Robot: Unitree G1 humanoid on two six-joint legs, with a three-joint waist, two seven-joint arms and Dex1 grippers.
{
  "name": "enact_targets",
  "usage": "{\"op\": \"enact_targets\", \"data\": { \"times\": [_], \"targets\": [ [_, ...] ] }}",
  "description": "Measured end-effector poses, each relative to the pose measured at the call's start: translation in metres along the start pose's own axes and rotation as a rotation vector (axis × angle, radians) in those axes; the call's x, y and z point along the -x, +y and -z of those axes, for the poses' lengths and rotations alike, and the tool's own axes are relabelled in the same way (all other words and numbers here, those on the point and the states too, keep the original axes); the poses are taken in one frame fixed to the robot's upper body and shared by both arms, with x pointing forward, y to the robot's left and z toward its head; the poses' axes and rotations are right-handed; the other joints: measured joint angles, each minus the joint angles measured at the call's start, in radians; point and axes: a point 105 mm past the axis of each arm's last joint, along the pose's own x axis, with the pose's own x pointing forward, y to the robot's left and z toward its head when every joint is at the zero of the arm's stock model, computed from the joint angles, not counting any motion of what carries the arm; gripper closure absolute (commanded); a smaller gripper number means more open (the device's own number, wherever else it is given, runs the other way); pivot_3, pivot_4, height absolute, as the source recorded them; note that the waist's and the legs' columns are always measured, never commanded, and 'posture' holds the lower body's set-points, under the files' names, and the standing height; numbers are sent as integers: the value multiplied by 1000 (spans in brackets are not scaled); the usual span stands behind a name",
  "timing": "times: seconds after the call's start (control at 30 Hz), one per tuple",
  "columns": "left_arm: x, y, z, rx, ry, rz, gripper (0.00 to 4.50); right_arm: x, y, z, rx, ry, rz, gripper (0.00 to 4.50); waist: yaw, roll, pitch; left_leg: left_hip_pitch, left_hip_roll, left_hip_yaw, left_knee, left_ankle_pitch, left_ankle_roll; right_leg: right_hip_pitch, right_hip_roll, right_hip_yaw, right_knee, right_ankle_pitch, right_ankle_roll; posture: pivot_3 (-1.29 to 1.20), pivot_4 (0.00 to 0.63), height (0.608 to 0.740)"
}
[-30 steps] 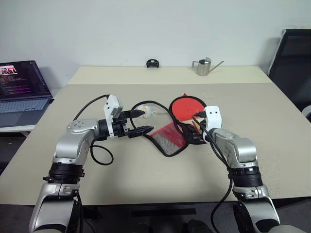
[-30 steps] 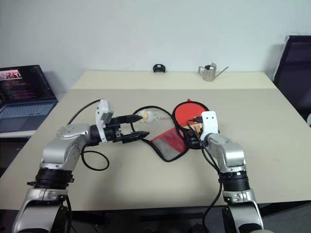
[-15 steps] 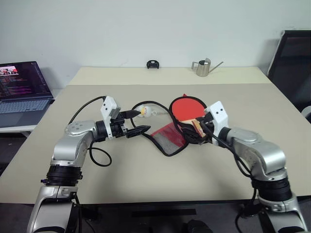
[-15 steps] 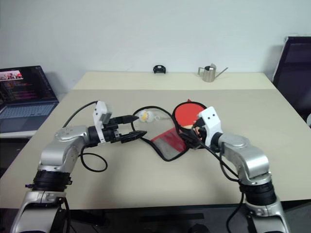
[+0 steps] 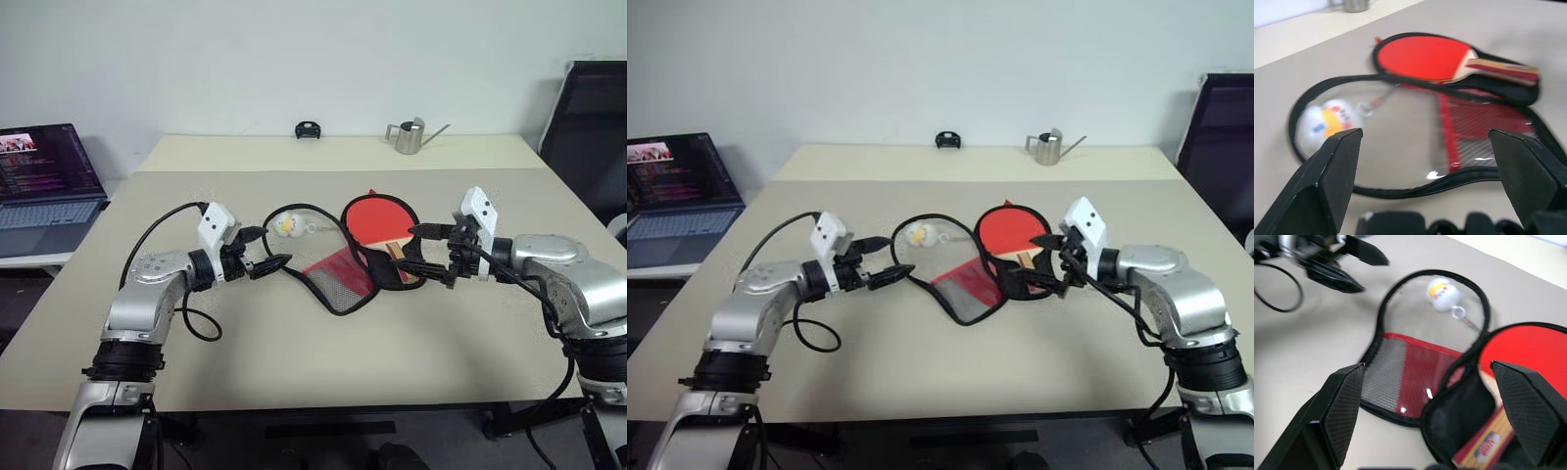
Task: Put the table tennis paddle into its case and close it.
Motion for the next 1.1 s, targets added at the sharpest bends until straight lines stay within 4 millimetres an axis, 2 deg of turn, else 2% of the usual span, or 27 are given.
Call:
{"op": "enact_targets", "data": {
  "times": [0.2,0.37,0.47,0.6,0.77,0.9,1.1],
  "targets": [
    [1,19,20,22,67,-134,0,2,-3,-1,9,-2,8,19,2,0,0,0,0,0,0,0,0,0,0,0,0,0,0,0,150,740],
    [1,43,43,18,166,-291,0,3,-4,-2,11,-5,17,19,2,0,0,0,0,0,0,0,0,0,0,0,0,0,0,0,150,740],
    [-4,51,55,10,237,-342,0,4,-4,-2,11,-7,21,19,4,-1,0,-1,0,0,0,0,0,0,0,-1,0,0,0,0,150,740],
    [-13,52,57,9,245,-354,0,5,-5,-2,10,-9,25,19,4,-1,0,-1,-1,0,0,0,0,0,-1,-1,0,0,0,0,150,740],
    [-32,42,61,37,227,-318,0,8,-6,-1,9,-7,37,19,5,-1,0,-1,-1,0,0,0,0,0,-1,-1,0,0,0,0,150,740],
    [-59,21,56,63,188,-239,0,9,-6,-2,6,-10,34,19,10,-1,0,-1,-1,0,0,0,0,0,-1,-1,0,0,0,0,150,740],
    [-80,-4,51,92,155,-138,0,10,-6,-1,-3,-8,52,19,14,-1,0,-1,-1,0,0,0,0,0,-1,-1,0,0,0,0,150,740]
  ]
}}
